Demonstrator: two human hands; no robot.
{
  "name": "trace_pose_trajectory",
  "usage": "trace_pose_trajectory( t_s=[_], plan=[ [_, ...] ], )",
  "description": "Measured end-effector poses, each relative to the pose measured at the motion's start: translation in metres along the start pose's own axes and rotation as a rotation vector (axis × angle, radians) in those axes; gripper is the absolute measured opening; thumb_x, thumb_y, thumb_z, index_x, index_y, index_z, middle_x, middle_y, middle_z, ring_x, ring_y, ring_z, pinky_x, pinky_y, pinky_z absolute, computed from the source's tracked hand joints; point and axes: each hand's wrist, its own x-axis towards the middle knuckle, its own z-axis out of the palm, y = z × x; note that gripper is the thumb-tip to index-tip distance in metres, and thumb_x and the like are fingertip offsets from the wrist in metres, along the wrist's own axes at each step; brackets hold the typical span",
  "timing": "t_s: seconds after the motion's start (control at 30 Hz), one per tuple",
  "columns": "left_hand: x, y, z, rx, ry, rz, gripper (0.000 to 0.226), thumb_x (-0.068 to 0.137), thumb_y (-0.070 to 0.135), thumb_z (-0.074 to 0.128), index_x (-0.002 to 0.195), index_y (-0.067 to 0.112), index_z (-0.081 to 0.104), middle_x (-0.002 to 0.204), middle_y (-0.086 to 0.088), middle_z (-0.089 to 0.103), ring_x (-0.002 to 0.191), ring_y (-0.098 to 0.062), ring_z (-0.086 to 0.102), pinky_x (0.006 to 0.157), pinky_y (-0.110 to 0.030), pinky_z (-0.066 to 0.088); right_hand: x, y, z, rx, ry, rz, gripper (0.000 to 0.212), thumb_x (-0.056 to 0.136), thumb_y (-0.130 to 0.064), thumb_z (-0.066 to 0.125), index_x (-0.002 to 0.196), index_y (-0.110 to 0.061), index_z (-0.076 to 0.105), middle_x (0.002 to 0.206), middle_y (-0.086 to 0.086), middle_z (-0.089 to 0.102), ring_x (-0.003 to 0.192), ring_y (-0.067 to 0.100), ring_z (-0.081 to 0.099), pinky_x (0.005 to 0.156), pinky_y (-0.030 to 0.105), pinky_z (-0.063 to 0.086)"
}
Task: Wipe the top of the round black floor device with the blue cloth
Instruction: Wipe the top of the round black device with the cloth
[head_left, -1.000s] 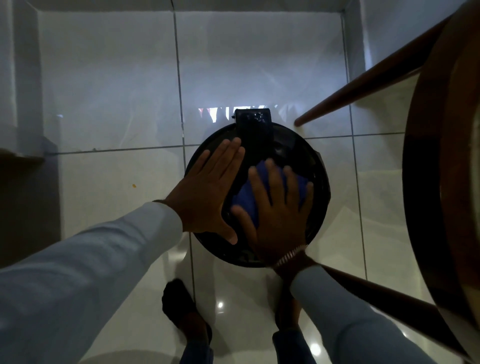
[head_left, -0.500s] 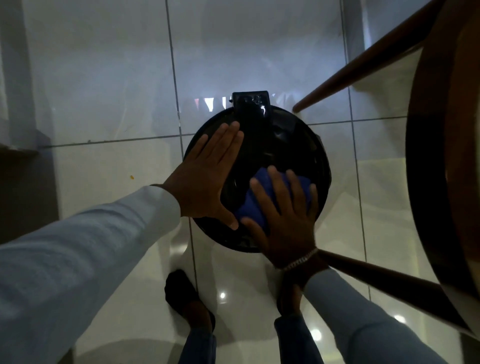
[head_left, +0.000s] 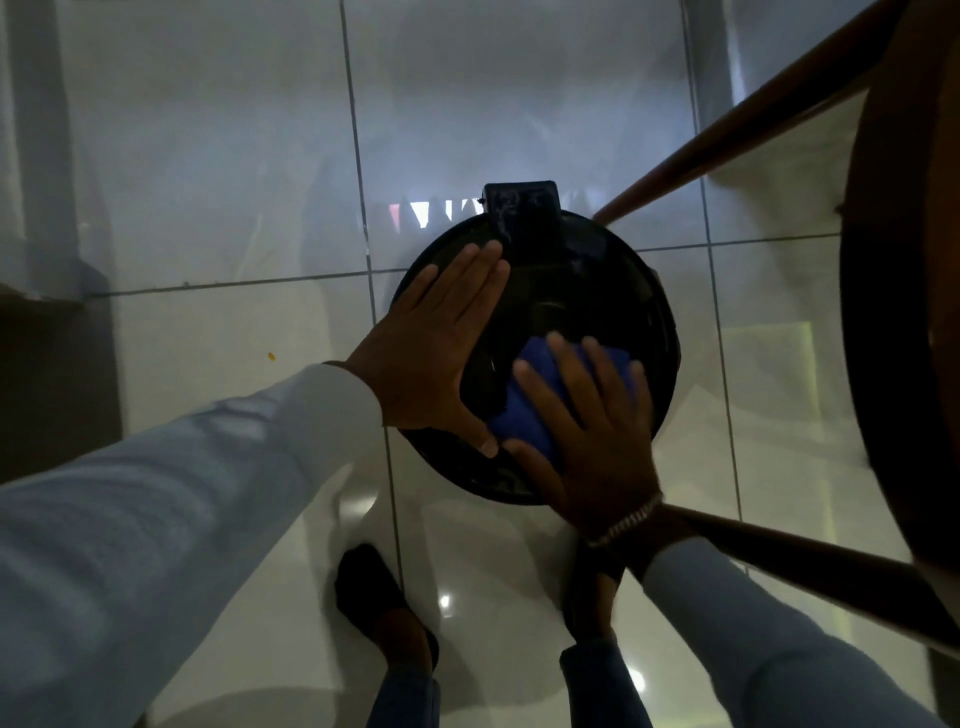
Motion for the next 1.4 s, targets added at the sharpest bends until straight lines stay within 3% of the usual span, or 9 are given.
trace_pose_trajectory(
  t_s=[0.07, 0.23, 0.33, 0.43, 0.57, 0.73, 0.87, 1.2, 1.4],
  plan=[
    [0.001, -0.002, 0.002, 0.001, -0.001, 0.004, 0.147, 0.046, 0.093, 0.053, 0.149, 0.014, -0.016, 0.162, -0.007, -0.018, 0.148, -0.023, -0.02, 0.121, -0.043, -0.007, -0.003, 0.018, -0.004, 0.007, 0.004, 0.033, 0.066, 0.088, -0.066, 0.037, 0.144, -0.033, 0.03, 0.156, 0.006, 0.03, 0.143, 0.033, 0.021, 0.112, 0.065, 0.021],
    [0.003, -0.001, 0.008, 0.023, 0.055, 0.002, 0.143, 0.049, 0.095, 0.046, 0.15, 0.012, -0.011, 0.163, -0.01, -0.012, 0.149, -0.024, -0.015, 0.122, -0.045, -0.003, 0.052, -0.017, 0.001, 0.023, 0.074, 0.461, 0.067, 0.09, -0.064, 0.03, 0.148, -0.031, 0.024, 0.16, 0.008, 0.019, 0.147, 0.036, 0.013, 0.115, 0.064, 0.013],
    [-0.001, 0.0, 0.008, -0.039, 0.089, -0.007, 0.124, 0.065, 0.079, 0.053, 0.151, 0.011, -0.006, 0.163, -0.011, -0.007, 0.15, -0.024, -0.011, 0.123, -0.049, 0.004, 0.043, -0.047, -0.004, 0.091, -0.012, 0.331, 0.065, 0.091, -0.061, 0.027, 0.148, -0.03, 0.026, 0.161, 0.006, 0.019, 0.148, 0.031, 0.01, 0.118, 0.06, 0.005],
    [-0.008, 0.011, -0.003, -0.064, 0.058, -0.019, 0.129, 0.065, 0.074, 0.063, 0.15, 0.009, -0.009, 0.163, -0.01, -0.01, 0.15, -0.023, -0.012, 0.124, -0.044, -0.001, 0.018, -0.044, -0.027, 0.308, -0.08, 0.216, 0.056, 0.092, -0.053, 0.027, 0.141, -0.029, 0.04, 0.158, 0.001, 0.027, 0.148, 0.022, 0.016, 0.118, 0.06, 0.012],
    [-0.032, 0.029, -0.012, -0.12, 0.052, -0.075, 0.127, 0.065, 0.062, 0.066, 0.149, 0.012, -0.017, 0.16, -0.007, -0.021, 0.148, -0.022, -0.021, 0.123, -0.042, -0.005, 0.038, 0.003, -0.056, 0.44, 0.124, 0.287, 0.04, 0.094, -0.032, 0.038, 0.129, -0.022, 0.054, 0.144, 0.005, 0.05, 0.135, 0.026, 0.043, 0.104, 0.064, 0.034],
    [-0.025, 0.099, 0.006, -0.219, 0.234, -0.115, 0.106, 0.073, 0.067, 0.045, 0.152, 0.017, -0.004, 0.164, -0.004, -0.006, 0.15, -0.023, -0.012, 0.12, -0.055, -0.001, 0.088, 0.041, -0.043, 0.398, -0.023, 0.215, 0.047, 0.095, -0.023, 0.039, 0.141, -0.014, 0.041, 0.154, 0.012, 0.034, 0.145, 0.029, 0.026, 0.114, 0.057, 0.028],
    [0.005, 0.105, 0.034, 0.009, 0.21, -0.304, 0.1, 0.079, 0.071, 0.044, 0.153, 0.017, 0.005, 0.164, -0.005, 0.004, 0.151, -0.025, -0.005, 0.115, -0.066, 0.004, 0.086, 0.05, -0.021, 0.382, 0.026, 0.162, 0.047, 0.094, -0.024, 0.039, 0.141, -0.017, 0.041, 0.153, 0.01, 0.037, 0.144, 0.025, 0.027, 0.115, 0.055, 0.026],
    [-0.022, 0.088, 0.067, -0.108, 0.557, -0.315, 0.062, 0.09, 0.039, 0.04, 0.145, 0.012, 0.036, 0.156, -0.007, 0.032, 0.148, -0.026, 0.02, 0.116, -0.056, 0.022, 0.082, 0.054, -0.015, 0.277, 0.024, 0.101, 0.05, 0.096, -0.031, 0.032, 0.144, -0.018, 0.035, 0.155, 0.01, 0.033, 0.146, 0.027, 0.024, 0.116, 0.052, 0.024],
    [0.021, 0.082, 0.03, -0.61, 1.071, -0.753, 0.049, 0.095, 0.027, 0.042, 0.141, 0.014, 0.033, 0.151, -0.018, 0.038, 0.144, -0.033, 0.029, 0.114, -0.056, 0.031, 0.084, 0.049, -0.016, 0.253, 0.041, 0.144, 0.049, 0.096, -0.024, 0.042, 0.144, -0.018, 0.036, 0.154, 0.009, 0.034, 0.146, 0.028, 0.024, 0.115, 0.055, 0.026]
  ],
)
